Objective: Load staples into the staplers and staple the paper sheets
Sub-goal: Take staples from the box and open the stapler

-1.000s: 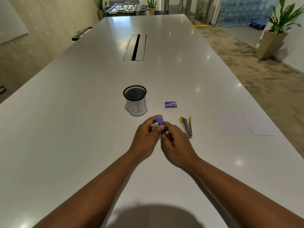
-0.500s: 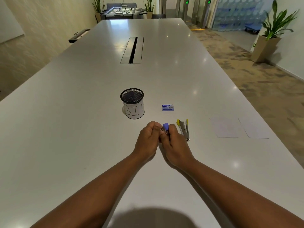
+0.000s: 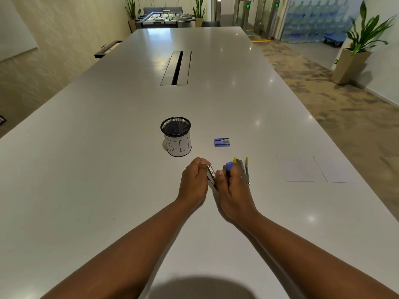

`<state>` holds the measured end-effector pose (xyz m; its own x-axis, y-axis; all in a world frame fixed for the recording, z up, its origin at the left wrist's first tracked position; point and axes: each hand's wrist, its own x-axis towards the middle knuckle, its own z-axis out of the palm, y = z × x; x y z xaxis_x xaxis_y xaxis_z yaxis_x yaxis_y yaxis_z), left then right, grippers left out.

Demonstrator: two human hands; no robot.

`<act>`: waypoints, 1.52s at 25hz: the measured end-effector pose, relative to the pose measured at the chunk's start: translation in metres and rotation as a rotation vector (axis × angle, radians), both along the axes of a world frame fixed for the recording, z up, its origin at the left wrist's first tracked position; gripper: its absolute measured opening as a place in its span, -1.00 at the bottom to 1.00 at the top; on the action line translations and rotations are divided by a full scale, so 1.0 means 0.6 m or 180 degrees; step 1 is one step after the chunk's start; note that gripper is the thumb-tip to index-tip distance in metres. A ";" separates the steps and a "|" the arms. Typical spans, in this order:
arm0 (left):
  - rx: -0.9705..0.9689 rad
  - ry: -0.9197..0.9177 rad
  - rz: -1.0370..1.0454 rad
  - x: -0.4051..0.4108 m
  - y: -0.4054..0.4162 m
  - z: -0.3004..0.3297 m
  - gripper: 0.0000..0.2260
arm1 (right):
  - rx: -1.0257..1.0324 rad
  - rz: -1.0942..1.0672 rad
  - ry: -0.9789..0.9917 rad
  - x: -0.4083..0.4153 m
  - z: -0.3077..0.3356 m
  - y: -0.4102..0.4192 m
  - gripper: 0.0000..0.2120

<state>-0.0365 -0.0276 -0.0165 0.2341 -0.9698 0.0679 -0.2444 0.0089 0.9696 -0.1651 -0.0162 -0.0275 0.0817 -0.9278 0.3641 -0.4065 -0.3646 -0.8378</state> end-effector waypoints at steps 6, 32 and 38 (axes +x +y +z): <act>0.0042 0.0533 0.0189 0.014 -0.005 -0.001 -0.84 | -0.0234 -0.0245 0.0330 -0.006 -0.001 0.010 -0.76; 0.0011 -0.1194 0.0032 0.015 -0.042 -0.006 -0.78 | -0.0260 -0.0066 0.1189 -0.034 -0.007 0.058 -0.82; -0.0265 -0.1640 -0.0516 0.032 -0.049 -0.003 -0.85 | -0.0270 -0.0070 0.1054 -0.030 0.007 0.071 -0.75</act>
<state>-0.0172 -0.0569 -0.0184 -0.0020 -0.9772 0.2125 -0.6768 0.1577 0.7190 -0.1830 0.0263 -0.0232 0.1887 -0.8982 0.3971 -0.6598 -0.4155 -0.6262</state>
